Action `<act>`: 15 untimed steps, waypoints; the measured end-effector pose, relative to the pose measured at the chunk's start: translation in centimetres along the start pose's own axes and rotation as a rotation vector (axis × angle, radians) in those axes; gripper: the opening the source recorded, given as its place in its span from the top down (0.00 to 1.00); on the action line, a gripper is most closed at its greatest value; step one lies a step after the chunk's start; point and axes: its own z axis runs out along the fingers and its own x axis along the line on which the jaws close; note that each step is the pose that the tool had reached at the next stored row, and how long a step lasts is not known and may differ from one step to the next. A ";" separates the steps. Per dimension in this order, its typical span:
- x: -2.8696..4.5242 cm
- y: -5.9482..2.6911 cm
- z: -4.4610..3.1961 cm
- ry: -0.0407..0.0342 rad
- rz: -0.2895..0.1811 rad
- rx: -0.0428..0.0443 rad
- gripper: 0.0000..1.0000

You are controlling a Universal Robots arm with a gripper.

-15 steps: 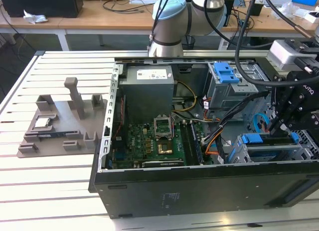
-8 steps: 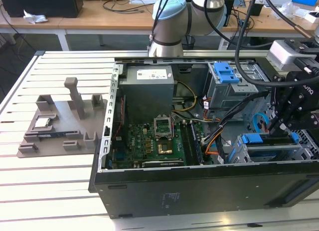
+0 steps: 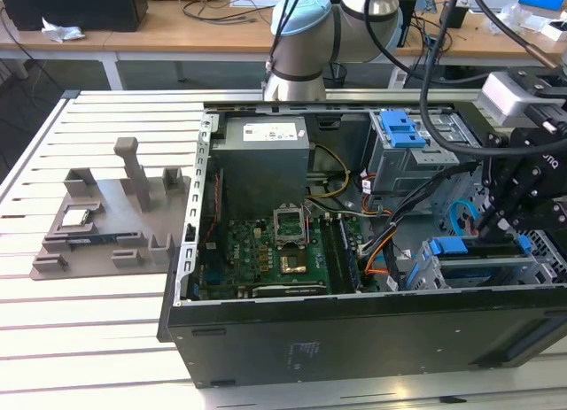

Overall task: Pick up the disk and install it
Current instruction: 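Insert the second disk wire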

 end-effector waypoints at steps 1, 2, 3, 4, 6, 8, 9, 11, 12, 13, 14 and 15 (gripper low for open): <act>0.14 -0.01 0.00 0.0001 0.000 -0.0001 0.84; 0.24 -0.01 0.01 0.0001 0.000 -0.0001 0.84; 0.38 -0.01 0.01 0.0001 0.000 -0.0001 0.84; 0.45 -0.01 0.03 -0.0001 0.000 0.0000 0.84; 0.47 0.06 0.09 0.0000 0.000 0.0002 0.84; 0.48 0.14 0.12 -0.0060 -0.001 0.0002 0.84; 0.49 0.19 0.14 -0.0083 -0.001 0.0007 0.84; 0.70 0.27 0.15 -0.0096 -0.001 0.0027 0.84; 0.88 0.33 0.15 -0.0108 -0.001 0.0030 0.84; 1.23 0.37 0.16 -0.0133 -0.001 0.0031 0.84; 1.44 0.38 0.17 -0.0146 -0.001 0.0032 0.84; 1.61 0.39 0.17 -0.0158 -0.002 0.0033 0.84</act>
